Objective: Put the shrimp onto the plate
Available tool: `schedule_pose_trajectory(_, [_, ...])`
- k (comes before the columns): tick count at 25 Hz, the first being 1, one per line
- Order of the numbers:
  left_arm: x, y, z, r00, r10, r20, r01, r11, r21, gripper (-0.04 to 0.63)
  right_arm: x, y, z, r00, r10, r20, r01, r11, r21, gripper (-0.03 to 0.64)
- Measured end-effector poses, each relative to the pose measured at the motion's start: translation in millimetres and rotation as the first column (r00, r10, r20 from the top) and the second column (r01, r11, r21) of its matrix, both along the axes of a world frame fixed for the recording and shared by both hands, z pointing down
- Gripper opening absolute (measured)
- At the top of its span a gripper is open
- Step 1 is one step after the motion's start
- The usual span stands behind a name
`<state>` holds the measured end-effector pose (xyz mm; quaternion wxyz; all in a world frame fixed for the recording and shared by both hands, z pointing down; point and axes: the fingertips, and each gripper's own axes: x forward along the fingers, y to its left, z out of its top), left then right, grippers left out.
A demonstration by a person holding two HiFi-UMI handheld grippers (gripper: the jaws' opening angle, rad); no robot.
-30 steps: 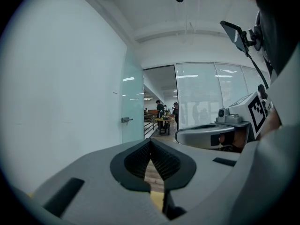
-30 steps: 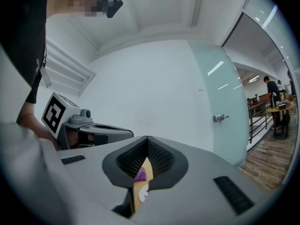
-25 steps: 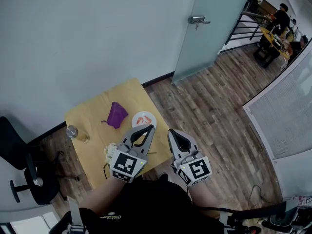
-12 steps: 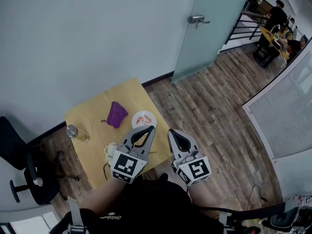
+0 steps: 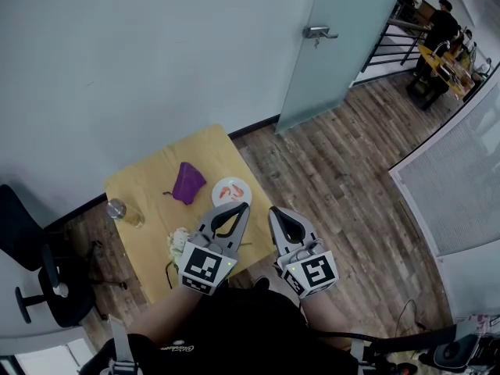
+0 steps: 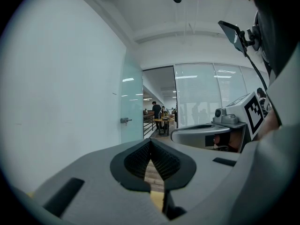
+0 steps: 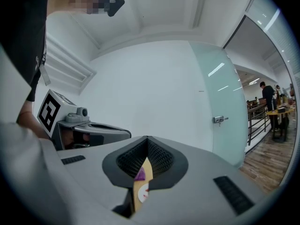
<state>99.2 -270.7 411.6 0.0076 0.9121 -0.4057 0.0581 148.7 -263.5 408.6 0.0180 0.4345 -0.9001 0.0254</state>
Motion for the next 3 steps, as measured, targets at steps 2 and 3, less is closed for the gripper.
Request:
schedule_pose_trajectory(2, [1.0, 0.1, 0.2, 1.0, -0.001, 0.001, 0.001, 1.0, -0.001, 0.003, 0.5, 0.1, -0.8, 1.0, -0.002, 0.0, 0.002, 1.0, 0.001, 0.0])
schedule_pose_trajectory(3, [1.6, 0.3, 0.3, 1.0, -0.001, 0.002, 0.001, 1.0, -0.002, 0.003, 0.8, 0.3, -1.0, 1.0, -0.002, 0.001, 0.002, 1.0, 0.001, 0.0])
